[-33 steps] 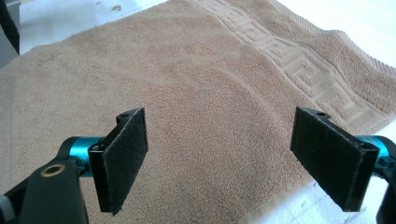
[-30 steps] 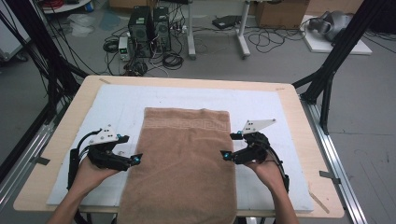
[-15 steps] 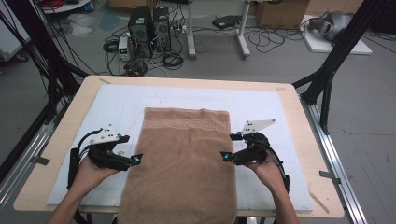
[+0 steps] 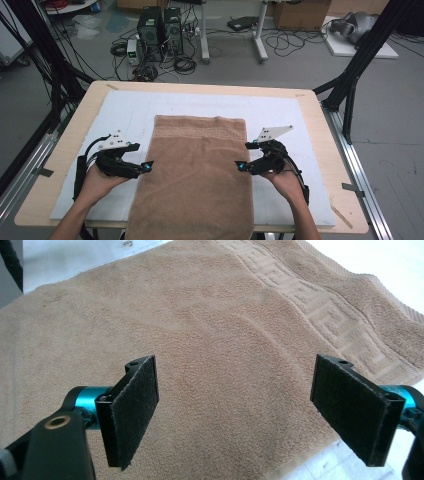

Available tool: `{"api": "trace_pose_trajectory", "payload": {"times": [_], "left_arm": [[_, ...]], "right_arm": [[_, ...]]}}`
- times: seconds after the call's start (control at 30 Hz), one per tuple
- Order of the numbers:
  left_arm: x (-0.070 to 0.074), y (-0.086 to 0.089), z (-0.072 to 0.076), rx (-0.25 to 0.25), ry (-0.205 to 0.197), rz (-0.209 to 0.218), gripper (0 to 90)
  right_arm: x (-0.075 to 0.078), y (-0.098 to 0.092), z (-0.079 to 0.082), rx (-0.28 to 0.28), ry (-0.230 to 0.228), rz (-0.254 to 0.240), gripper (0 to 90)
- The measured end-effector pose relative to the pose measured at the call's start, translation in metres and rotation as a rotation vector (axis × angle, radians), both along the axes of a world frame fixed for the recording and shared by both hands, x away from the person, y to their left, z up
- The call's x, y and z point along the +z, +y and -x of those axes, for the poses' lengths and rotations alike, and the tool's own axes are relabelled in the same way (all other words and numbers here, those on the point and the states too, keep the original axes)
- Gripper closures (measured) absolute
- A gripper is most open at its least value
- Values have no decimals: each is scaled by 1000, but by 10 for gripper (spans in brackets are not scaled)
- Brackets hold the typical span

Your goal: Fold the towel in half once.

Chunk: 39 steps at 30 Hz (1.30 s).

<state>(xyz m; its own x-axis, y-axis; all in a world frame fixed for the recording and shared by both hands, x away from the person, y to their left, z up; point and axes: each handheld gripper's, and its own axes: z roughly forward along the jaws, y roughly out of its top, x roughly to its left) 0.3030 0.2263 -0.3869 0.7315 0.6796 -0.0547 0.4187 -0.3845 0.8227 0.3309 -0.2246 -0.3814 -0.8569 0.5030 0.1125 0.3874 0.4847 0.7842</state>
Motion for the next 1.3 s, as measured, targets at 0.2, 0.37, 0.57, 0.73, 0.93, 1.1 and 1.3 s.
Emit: {"api": "trace_pose_trajectory", "payload": {"times": [0.2, 0.37, 0.57, 0.73, 0.93, 1.1, 1.3], "left_arm": [[11, -2, -15, 5, -1, -9, 226], [28, -5, -36, 20, -24, -6, 254], [29, -6, -69, 56, -10, 6, 303], [7, -9, -90, 57, 37, -23, 370], [-12, -17, -105, 63, 39, -72, 440], [-26, -18, -113, 75, 78, -91, 466], [-39, -18, -115, 79, 107, -137, 515]], "right_arm": [[6, -3, -10, -16, -14, 10, 191], [19, -1, -31, -35, -33, 21, 199], [29, 7, -64, -51, -45, 34, 236], [10, 10, -83, -73, 3, 79, 295], [-15, 7, -91, -127, 11, 99, 379], [-33, 4, -95, -158, 28, 123, 411], [-45, 3, -102, -190, 52, 161, 473]]}}
